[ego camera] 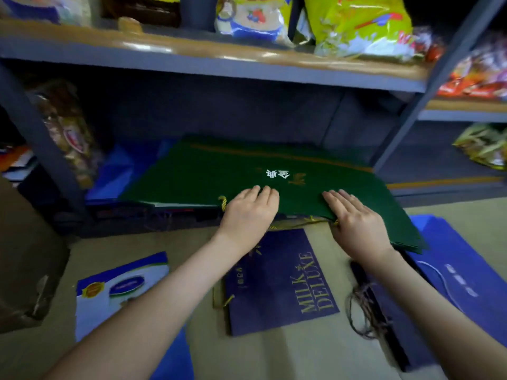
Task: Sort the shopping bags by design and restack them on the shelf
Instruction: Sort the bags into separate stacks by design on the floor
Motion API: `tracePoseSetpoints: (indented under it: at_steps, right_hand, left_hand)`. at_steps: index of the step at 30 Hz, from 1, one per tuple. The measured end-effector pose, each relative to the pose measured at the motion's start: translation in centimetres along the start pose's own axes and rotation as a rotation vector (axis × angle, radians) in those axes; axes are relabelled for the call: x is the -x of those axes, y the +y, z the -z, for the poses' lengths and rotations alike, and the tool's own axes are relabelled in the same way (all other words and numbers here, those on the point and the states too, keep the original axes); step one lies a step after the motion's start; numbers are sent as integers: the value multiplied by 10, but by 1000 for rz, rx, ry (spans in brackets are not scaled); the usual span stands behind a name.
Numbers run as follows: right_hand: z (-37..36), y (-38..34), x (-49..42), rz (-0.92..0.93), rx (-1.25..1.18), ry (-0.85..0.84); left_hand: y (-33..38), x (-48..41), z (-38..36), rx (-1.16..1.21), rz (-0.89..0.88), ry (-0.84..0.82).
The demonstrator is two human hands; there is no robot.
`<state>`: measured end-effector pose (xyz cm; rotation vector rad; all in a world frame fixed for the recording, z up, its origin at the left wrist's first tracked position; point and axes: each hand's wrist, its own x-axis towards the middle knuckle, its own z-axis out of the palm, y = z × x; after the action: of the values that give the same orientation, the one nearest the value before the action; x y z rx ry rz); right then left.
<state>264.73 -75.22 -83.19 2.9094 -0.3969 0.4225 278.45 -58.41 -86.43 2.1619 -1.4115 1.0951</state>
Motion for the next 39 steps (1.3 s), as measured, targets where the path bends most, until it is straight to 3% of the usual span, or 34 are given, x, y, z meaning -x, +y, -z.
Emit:
tracePoseSetpoints:
  at_steps: [4, 7, 13, 19, 24, 34, 37, 39]
  right_hand:
    - [4, 30, 38, -225, 65, -200]
    - [13, 33, 46, -196, 88, -311]
    - [-8, 68, 88, -282, 164, -262]
    - [-43, 130, 144, -449, 168, -311]
    - [-58, 184, 172, -557, 168, -295]
    - [-74, 235, 244, -782, 149, -58]
    - [-79, 254, 233, -812, 196, -52]
    - [-92, 266, 229, -836, 198, -135]
  left_hand:
    - [51, -8, -27, 107, -164, 66]
    - [74, -17, -40, 211, -243, 139]
    - [116, -48, -76, 332, -401, 240]
    - [202, -52, -122, 445, -476, 52]
    - [255, -66, -146, 389, -575, 15]
    - [351, -103, -155, 555, -588, 234]
    - [361, -118, -176, 572, -537, 188]
    - [369, -118, -200, 531, -588, 63]
